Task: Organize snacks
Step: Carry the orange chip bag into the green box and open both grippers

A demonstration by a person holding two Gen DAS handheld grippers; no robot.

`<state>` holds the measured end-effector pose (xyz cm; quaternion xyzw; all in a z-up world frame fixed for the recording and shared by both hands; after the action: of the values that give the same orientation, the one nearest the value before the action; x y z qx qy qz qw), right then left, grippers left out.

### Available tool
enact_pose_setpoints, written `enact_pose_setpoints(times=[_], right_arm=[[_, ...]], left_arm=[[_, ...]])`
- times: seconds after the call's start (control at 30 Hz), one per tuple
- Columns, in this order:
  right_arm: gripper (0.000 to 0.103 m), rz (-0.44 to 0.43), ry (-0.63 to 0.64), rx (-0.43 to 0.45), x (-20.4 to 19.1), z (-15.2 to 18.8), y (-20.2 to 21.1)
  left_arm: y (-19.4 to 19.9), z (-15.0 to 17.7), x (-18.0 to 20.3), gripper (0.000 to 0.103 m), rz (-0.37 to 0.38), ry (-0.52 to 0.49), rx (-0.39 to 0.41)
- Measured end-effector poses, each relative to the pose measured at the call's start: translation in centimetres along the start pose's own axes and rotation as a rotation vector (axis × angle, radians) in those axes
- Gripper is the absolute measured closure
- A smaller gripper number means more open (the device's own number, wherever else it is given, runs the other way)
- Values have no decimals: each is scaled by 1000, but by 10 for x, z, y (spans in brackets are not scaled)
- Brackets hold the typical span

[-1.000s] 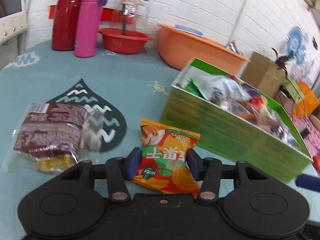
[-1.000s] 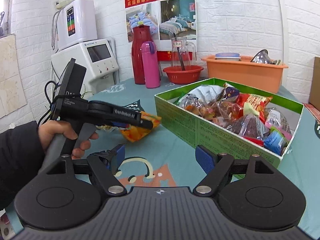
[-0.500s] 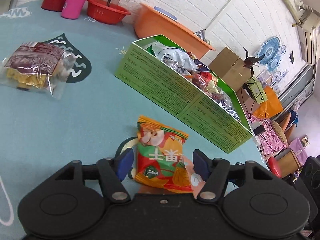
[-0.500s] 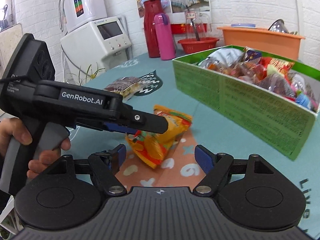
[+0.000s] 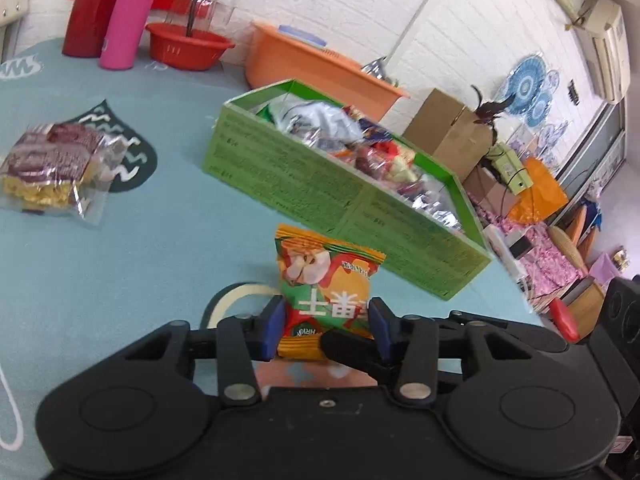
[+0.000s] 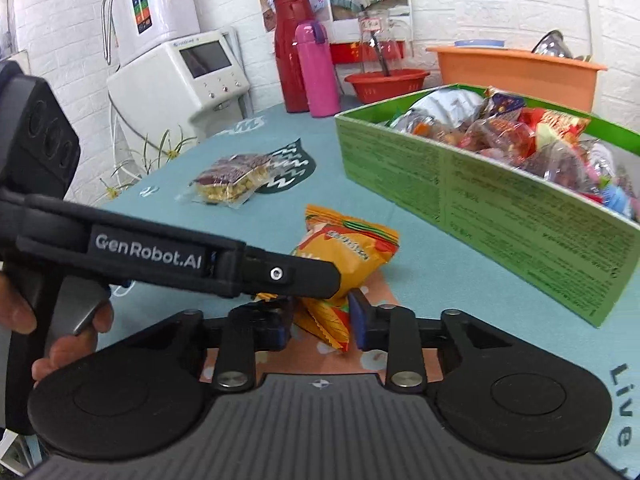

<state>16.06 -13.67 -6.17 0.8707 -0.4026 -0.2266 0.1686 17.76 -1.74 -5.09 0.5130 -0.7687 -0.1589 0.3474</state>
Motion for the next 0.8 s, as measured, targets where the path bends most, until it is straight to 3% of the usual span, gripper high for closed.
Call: enact_pose_setpoints(times=[0.37,0.8], right_arm=[[57,94,50,219,26,-47,54],[57,214,-38,339,107,-70,84]], left_arm=[[3,-55,72,25,89,-112,119],[-65,-91,142,25,147,-210,93]])
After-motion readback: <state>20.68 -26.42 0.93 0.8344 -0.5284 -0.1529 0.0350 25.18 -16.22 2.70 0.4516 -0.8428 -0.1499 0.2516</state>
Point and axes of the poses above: each gripper's, at about its wrist camera, not at the fingertips, and y roughly against the way its jaws point, x to its right, z to its underside, the point moved 7 cm from there along -y, roughly the way its jaws point, and after that the axes turned 7 degrees about -z, right-handed, at the moved point
